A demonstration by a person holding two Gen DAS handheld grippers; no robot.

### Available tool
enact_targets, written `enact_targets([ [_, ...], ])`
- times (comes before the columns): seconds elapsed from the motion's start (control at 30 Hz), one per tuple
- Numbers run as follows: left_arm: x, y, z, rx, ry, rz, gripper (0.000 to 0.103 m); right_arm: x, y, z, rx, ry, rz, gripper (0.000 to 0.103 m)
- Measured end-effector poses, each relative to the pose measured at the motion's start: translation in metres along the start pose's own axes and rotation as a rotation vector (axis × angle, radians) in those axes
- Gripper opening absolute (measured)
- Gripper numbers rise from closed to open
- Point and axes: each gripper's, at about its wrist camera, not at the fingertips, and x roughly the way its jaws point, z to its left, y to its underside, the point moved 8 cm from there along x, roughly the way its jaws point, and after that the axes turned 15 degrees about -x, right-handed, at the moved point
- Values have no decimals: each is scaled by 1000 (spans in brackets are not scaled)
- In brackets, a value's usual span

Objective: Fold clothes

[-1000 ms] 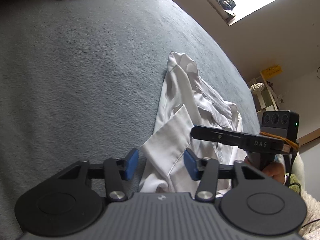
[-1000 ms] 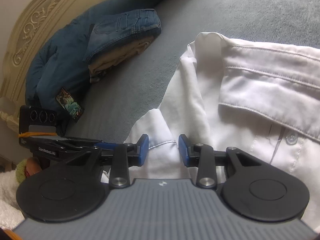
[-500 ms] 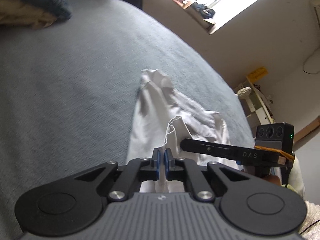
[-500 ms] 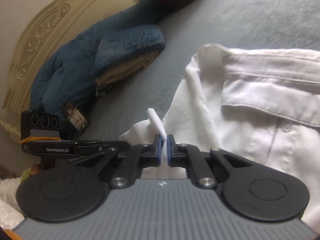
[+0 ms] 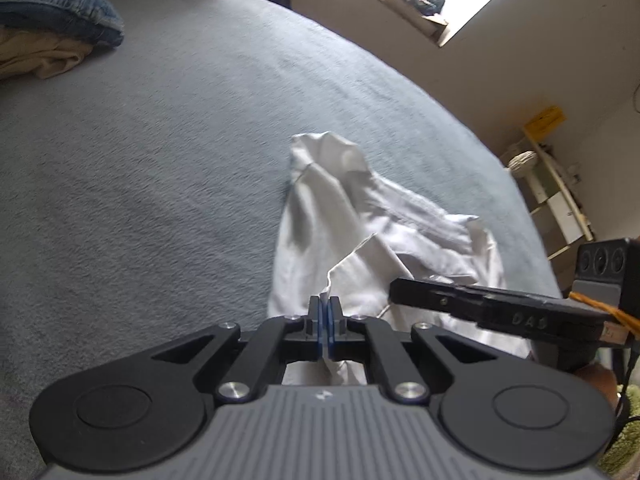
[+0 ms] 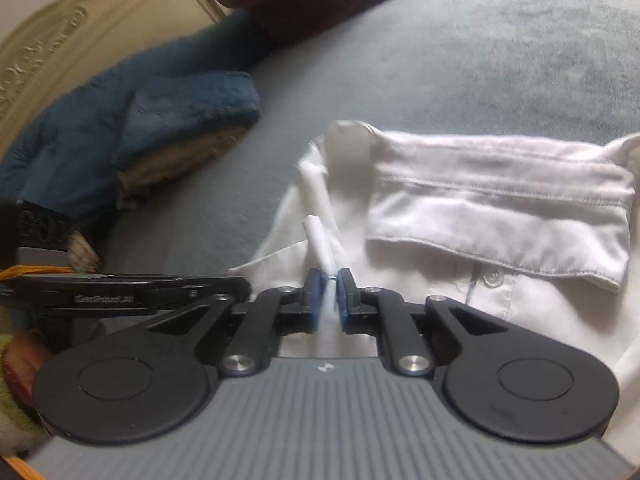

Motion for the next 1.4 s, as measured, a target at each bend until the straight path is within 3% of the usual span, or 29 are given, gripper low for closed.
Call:
enact_targets([
  [0.03,0,0,1,0,-6,1,2,-1,0,-3,18,4,-8,25],
  [0.17,1,1,6,-4,-17,5,2,-5,0,4,-48,-14,-15,26],
  [0.5,2,0,9,8,-47,4,3,-15,2,27,-241,-68,-27,23],
  [0.73,5,1,8,32,-73,-2,3,26,6,27,-284,-41,48,21],
  [0.83,5,0,8,34,-71,-2,3,-2,-8,13,-160,-49,-32,23],
  [1.0,6,0,9,29,-69,2,3,-48,-5,1,-157,-72,-17,24],
  [1.3,6,-3,8,37,-72,3,3,-44,53,21,-440,-30,233,24],
  [1.37,6,-3,9,39,-75,1,3,-41,59,22,-467,-8,258,15],
  [1.4,6,-3,8,40,-76,0,3,-42,61,22,-469,-4,267,4],
])
